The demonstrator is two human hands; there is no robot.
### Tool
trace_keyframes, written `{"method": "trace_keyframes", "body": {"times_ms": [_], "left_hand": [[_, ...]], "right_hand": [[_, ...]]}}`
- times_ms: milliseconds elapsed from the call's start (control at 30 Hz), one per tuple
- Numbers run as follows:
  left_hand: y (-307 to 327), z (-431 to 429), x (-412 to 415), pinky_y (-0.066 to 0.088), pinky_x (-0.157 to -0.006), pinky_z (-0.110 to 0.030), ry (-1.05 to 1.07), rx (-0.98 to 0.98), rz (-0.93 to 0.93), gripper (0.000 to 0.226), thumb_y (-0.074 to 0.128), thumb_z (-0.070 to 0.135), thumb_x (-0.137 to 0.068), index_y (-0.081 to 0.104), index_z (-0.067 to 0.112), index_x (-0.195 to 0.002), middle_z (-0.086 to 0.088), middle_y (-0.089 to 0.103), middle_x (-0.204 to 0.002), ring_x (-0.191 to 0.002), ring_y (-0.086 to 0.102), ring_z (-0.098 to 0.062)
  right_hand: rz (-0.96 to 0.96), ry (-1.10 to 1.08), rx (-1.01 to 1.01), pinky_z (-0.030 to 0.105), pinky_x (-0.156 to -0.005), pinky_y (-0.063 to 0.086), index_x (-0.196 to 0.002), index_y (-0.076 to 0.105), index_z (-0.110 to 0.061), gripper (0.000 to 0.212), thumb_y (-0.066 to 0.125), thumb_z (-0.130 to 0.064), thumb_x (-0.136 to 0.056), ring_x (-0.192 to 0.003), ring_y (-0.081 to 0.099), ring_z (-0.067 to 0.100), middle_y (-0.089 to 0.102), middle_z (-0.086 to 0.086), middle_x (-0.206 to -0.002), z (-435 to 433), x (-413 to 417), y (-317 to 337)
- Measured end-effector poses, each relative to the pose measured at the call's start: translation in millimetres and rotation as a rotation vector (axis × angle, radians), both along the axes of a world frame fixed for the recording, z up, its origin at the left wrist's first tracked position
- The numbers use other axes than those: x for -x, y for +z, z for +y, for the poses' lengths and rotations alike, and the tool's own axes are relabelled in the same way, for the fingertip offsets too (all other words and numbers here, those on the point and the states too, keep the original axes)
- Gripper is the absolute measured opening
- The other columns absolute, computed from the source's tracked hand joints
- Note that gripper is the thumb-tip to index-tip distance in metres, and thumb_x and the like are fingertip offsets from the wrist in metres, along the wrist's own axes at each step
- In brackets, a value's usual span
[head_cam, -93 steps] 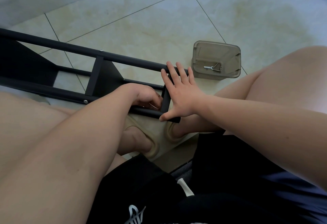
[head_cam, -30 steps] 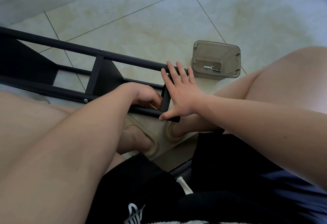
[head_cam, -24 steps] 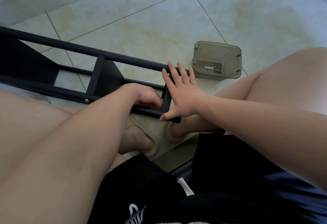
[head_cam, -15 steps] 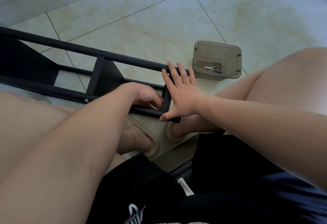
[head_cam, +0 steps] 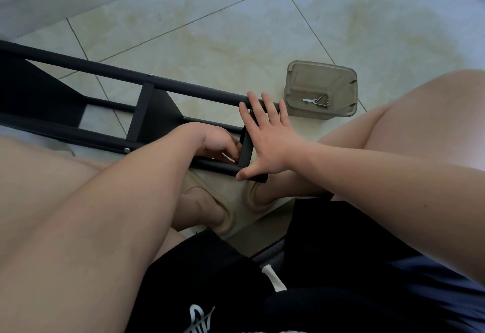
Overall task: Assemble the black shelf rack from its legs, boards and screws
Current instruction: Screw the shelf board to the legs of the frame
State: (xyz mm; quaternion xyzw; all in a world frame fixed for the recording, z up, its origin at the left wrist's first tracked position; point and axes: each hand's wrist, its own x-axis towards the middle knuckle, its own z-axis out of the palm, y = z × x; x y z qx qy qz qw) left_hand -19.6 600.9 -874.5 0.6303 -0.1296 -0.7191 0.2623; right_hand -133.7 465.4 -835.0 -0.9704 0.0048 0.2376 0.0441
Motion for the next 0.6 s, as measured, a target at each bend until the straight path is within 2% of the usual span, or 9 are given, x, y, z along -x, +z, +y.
{"method": "trace_keyframes", "body": {"times_ms": [100,167,267,367,467,600], "left_hand": [[-0.3,0.9,0.3,0.054,-0.072,-0.020,-0.050,-0.029,-0.030,0.017,0.066,0.010,-0.088,0.076,0.014,-0.100,-0.002,0.077,-0.101,-0.088,0.072,-0.010],[-1.4,0.5,1.1,0.052,-0.078,-0.024,-0.084,-0.047,-0.065,0.015,0.067,0.014,-0.087,0.077,0.013,-0.098,-0.003,0.077,-0.095,-0.089,0.071,-0.015],[-1.8,-0.4,1.4,0.049,-0.071,-0.025,-0.113,-0.043,-0.078,0.012,0.064,0.011,-0.089,0.075,0.014,-0.092,-0.001,0.074,-0.082,-0.077,0.068,-0.013],[-1.1,-1.1,0.9,0.051,-0.063,-0.018,-0.071,-0.027,-0.057,0.017,0.059,0.003,-0.090,0.071,0.009,-0.100,-0.003,0.073,-0.083,-0.071,0.068,-0.010],[-0.8,-1.0,1.3,0.049,-0.054,-0.013,0.003,-0.003,-0.025,0.020,0.055,-0.004,-0.090,0.069,0.010,-0.094,0.003,0.071,-0.071,-0.061,0.066,-0.005],[-2.5,0.4,1.8,0.054,-0.072,-0.018,0.014,-0.005,-0.003,0.020,0.059,0.003,-0.091,0.074,0.010,-0.100,0.000,0.077,-0.094,-0.084,0.072,-0.008]], "right_hand": [[-0.002,0.000,0.004,0.062,-0.120,-0.013,-0.159,-0.017,-0.012,0.151,0.054,-0.097,-0.056,-0.150,-0.027,0.040,-0.029,0.014,-0.164,-0.1,0.3,0.1],[-0.002,-0.001,0.007,0.062,-0.120,-0.013,-0.159,-0.017,-0.012,0.151,0.054,-0.097,-0.056,-0.150,-0.027,0.040,-0.029,0.014,-0.164,0.1,0.4,0.2],[-0.002,0.000,0.006,0.062,-0.120,-0.014,-0.159,-0.017,-0.012,0.151,0.055,-0.097,-0.056,-0.150,-0.027,0.040,-0.029,0.014,-0.164,0.1,0.3,0.2],[-0.001,0.000,0.005,0.061,-0.119,-0.014,-0.159,-0.017,-0.012,0.151,0.055,-0.097,-0.056,-0.150,-0.028,0.040,-0.029,0.014,-0.164,0.0,0.0,0.0],[-0.003,0.001,0.000,0.061,-0.120,-0.014,-0.159,-0.017,-0.012,0.151,0.055,-0.097,-0.057,-0.150,-0.028,0.040,-0.028,0.014,-0.164,0.0,0.1,0.4],[0.000,-0.002,-0.006,0.061,-0.120,-0.014,-0.159,-0.017,-0.012,0.151,0.055,-0.096,-0.057,-0.150,-0.028,0.040,-0.029,0.014,-0.164,-0.3,-0.2,1.3]]}}
